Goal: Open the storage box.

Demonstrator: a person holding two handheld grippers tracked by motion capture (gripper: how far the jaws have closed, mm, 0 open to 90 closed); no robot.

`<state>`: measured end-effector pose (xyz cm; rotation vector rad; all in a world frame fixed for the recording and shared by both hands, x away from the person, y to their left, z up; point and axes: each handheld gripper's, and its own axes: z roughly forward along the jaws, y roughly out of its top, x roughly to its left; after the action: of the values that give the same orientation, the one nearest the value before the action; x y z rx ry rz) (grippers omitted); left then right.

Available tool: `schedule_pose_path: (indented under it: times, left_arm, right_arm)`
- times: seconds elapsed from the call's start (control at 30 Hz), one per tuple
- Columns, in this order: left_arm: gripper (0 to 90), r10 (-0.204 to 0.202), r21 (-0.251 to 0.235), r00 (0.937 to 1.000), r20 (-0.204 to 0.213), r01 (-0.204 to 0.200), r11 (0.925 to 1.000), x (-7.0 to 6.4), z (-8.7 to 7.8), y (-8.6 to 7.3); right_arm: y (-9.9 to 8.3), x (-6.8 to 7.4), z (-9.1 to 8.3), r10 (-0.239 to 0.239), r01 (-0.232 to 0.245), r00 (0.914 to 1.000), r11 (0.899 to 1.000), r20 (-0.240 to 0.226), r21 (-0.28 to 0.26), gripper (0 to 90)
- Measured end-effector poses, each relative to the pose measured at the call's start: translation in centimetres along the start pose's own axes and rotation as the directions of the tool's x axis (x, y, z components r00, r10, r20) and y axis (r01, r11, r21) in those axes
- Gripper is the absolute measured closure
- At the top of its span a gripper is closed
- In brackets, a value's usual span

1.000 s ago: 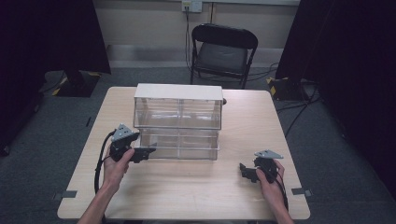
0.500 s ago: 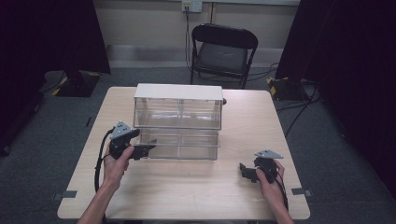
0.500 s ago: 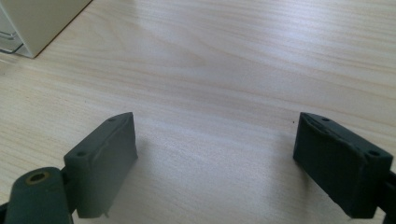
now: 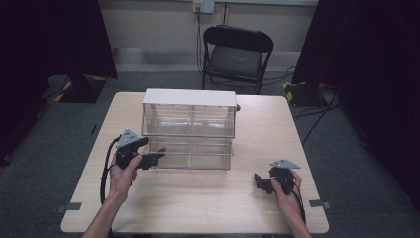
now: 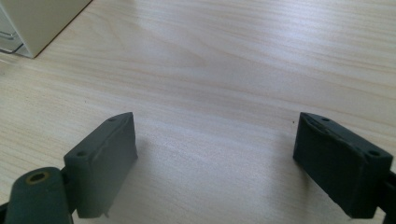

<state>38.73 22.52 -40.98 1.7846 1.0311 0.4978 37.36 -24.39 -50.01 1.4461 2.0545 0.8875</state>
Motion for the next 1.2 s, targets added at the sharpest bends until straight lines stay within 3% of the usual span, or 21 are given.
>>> schedule_pose_path:
  times: [0.5,0.67,0.77,1.2]
  left_arm:
    - [21.9,0.031,0.004,0.9992,-0.023,-0.031,0.9995,-0.17,-0.39,-0.07]
    - [22.0,0.021,0.005,0.9996,-0.016,-0.021,0.9998,-0.12,-0.39,0.01]
    - [15.9,0.012,-0.017,0.9997,0.023,-0.011,0.9998,0.11,-0.63,0.13]
    - [15.4,0.015,-0.036,0.9997,0.021,-0.014,0.9992,-0.01,-0.79,0.42]
  right_arm:
    - [0.0,0.0,0.0,0.0,0.0,1.0,1.0,0.0,0.0,12.5]
    - [0.0,0.0,0.0,0.0,0.0,1.0,1.0,0.0,0.0,12.6]
    - [0.0,0.0,0.0,0.0,0.0,1.0,1.0,0.0,0.0,12.6]
    - [0.0,0.0,0.0,0.0,0.0,1.0,1.0,0.0,0.0,12.6]
